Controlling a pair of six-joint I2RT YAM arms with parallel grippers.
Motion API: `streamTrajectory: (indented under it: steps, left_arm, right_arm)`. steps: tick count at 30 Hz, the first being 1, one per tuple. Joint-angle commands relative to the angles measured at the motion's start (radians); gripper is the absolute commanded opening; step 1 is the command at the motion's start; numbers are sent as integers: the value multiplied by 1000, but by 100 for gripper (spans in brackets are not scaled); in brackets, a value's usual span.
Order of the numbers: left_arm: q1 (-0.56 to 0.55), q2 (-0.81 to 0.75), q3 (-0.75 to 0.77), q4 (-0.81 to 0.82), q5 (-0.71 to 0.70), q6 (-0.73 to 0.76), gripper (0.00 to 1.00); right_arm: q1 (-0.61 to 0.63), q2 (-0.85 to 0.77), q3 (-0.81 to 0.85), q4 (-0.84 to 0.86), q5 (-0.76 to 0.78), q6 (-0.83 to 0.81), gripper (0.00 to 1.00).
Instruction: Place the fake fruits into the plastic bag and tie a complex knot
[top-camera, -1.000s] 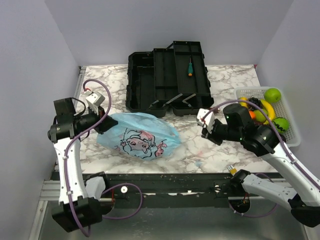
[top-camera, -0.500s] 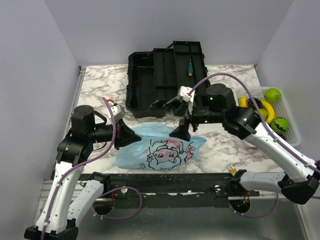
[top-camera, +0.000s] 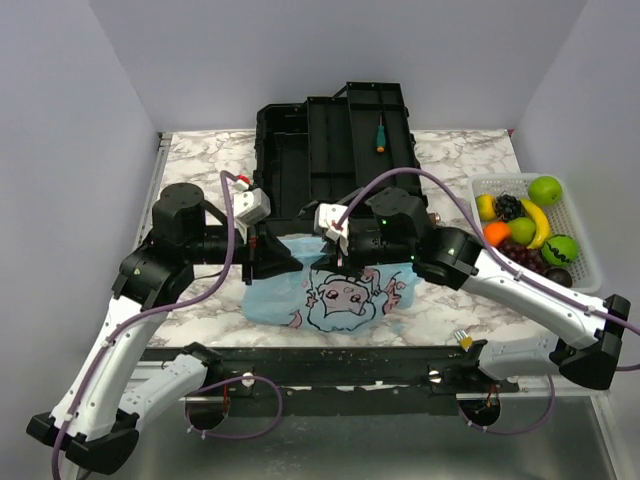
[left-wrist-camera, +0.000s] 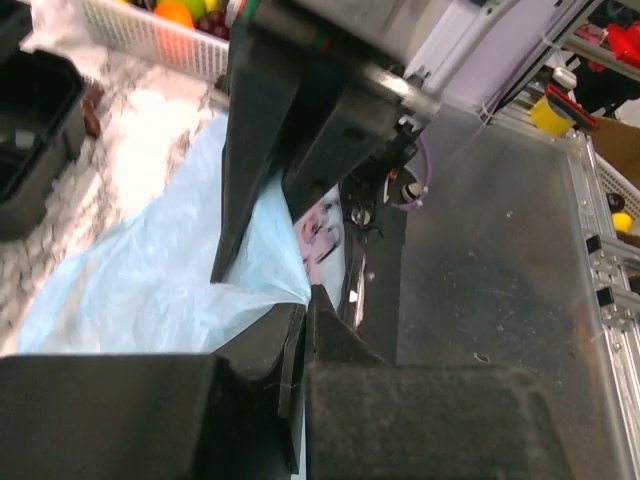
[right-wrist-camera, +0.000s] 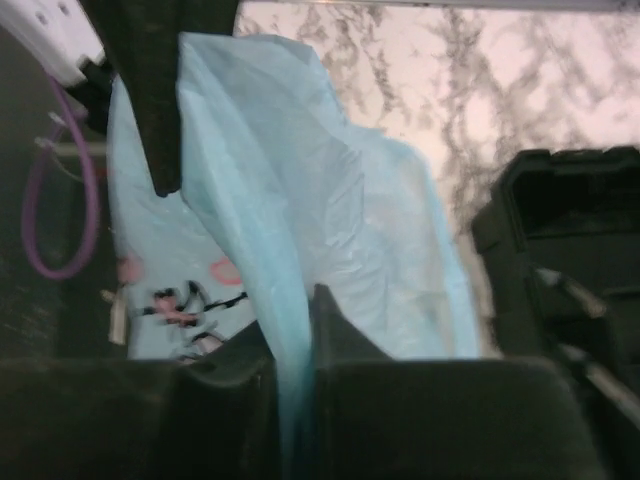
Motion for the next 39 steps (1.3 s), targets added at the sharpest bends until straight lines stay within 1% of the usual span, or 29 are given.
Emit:
streamTrajectory:
  steps: [1, 2, 4, 5, 6, 8, 9, 10, 12, 15, 16, 18, 19, 20, 22, 23, 26, 27, 29, 31, 33, 34, 36, 37, 38, 39]
  left_arm:
    - [6, -34, 94, -83, 32, 88, 12]
    - [29, -57, 100, -92, -8, 100, 35]
    - [134, -113, 93, -109, -38, 179, 75]
    - [199, -137, 85, -123, -28, 226, 87]
    - [280, -156, 85, -161, -13, 317, 97]
    - [394, -142, 110, -270, 4, 492, 98]
    - [437, -115, 133, -361, 36, 617, 98]
    - [513, -89, 150, -443, 71, 727, 99]
    - [594, -39, 167, -619, 137, 985, 99]
    - [602, 7, 130, -931, 115, 1552, 98]
    - [602, -1, 93, -932, 115, 1629, 98]
    - [601, -43, 30, -821, 148, 1575, 98]
    - [596, -65, 9, -790, 169, 1566, 99]
    - [582, -87, -5, -768, 189, 1562, 98]
    - [522, -120, -30, -741, 205, 1554, 98]
    - [489, -135, -43, -706, 200, 1510, 99]
    - [370, -186, -103, -548, 174, 1296, 99]
    - [344, -201, -126, -475, 167, 1199, 99]
    - [296, -223, -166, -371, 147, 1067, 98]
    - [282, -246, -209, -243, 110, 926, 98]
    - [282, -271, -244, -142, 73, 832, 98]
    - [282, -283, -255, -116, 72, 810, 98]
    - [282, -307, -265, -108, 117, 802, 97]
    - [278, -312, -261, -110, 159, 788, 90]
    - [269, -311, -255, -101, 182, 749, 78]
    - [261, -305, -250, -100, 191, 725, 62]
  right_arm:
    - [3, -37, -31, 20, 68, -8, 1]
    - [2, -56, -35, 19, 90, 6, 1]
    - [-10, -119, -47, 16, 78, 16, 1]
    - [-15, -153, -56, 19, 60, 19, 1]
    - [-15, -195, -66, 29, 53, 26, 1]
    - [-16, -269, -90, 60, 33, 27, 1]
    - [-17, -302, -103, 73, 31, 23, 1]
    - [-16, -335, -111, 82, 26, 13, 1]
    - [-17, -385, -125, 82, 5, -16, 1]
    - [-16, -423, -131, 74, -22, -28, 1]
    - [-17, -426, -130, 66, -45, -36, 1]
    - [-17, -429, -131, 55, -80, -52, 1]
    - [-16, -429, -134, 55, -88, -57, 1]
    - [-17, -427, -137, 56, -94, -59, 1]
    - [-16, -424, -139, 61, -108, -66, 1]
    - [-17, -422, -140, 66, -116, -69, 1]
    - [-17, -409, -142, 81, -140, -82, 1]
    - [-16, -404, -143, 83, -148, -87, 1]
    - [-17, -400, -142, 95, -153, -87, 1]
    - [-16, -394, -130, 98, -158, -87, 1]
    - [-17, -390, -111, 77, -158, -89, 1]
    - [-16, -389, -103, 63, -156, -89, 1]
    - [-17, -389, -98, 54, -142, -68, 1]
    - [-16, -389, -98, 63, -128, -45, 1]
    - [-16, -387, -96, 74, -111, -26, 1]
    - [-17, -385, -91, 83, -91, -5, 1]
